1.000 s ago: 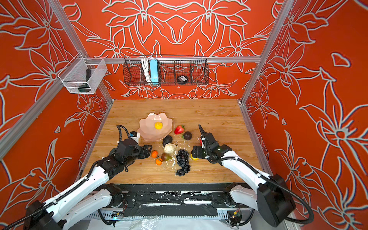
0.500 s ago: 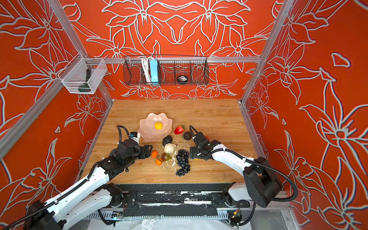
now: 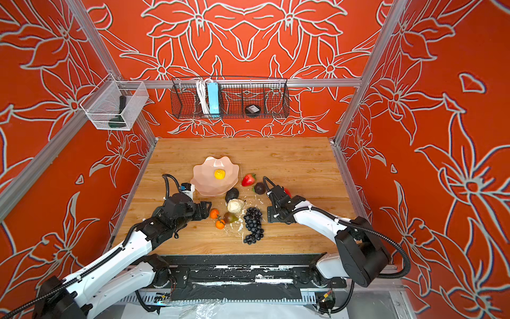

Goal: Arrange fruit in a fruit bowl
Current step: Pick up the fruit from the center of the table.

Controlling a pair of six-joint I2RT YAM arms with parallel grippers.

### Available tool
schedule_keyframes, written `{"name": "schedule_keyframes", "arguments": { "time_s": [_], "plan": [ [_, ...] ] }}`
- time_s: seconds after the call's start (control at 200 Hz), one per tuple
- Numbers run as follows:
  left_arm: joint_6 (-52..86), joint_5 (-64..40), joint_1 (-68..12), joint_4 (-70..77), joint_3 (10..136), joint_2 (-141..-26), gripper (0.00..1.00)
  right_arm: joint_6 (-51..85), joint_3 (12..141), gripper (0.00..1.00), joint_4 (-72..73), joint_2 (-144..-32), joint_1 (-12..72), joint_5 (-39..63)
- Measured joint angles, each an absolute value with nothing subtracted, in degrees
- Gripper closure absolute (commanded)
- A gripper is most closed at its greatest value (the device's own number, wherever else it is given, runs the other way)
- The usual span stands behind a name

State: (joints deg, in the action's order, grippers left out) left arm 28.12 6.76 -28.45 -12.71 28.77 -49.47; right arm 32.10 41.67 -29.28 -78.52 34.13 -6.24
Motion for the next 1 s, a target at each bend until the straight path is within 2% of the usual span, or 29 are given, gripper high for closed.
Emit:
{"name": "schedule_keyframes", "arguments": {
  "time_s": [0.16,0.415,0.696,0.851,1.001],
  "plan": [
    [28.12,6.76,-28.45,-12.71,28.77,-49.67,0.20,31.92,41.54,0.20,-28.23,-79.07,34.13,-7.29],
    [28.10,6.74,-28.45,-12.71,28.77,-50.30,0.20,30.44,41.54,0.35,-26.50,-81.71,34.13,-8.40],
    [28.12,5.63,-28.45,-11.94,28.77,-52.03,0.19,28.64,41.45,0.40,-26.24,-77.28,34.20,-8.49],
    [28.45,1.10,-28.45,-12.29,30.89,-55.92,0.19,25.28,41.21,0.41,-25.91,-71.09,34.87,-5.67],
    [30.68,-8.51,-28.45,-12.23,36.82,-60.40,0.16,21.50,41.19,0.43,-22.96,-65.67,37.21,0.60]
  ]
}}
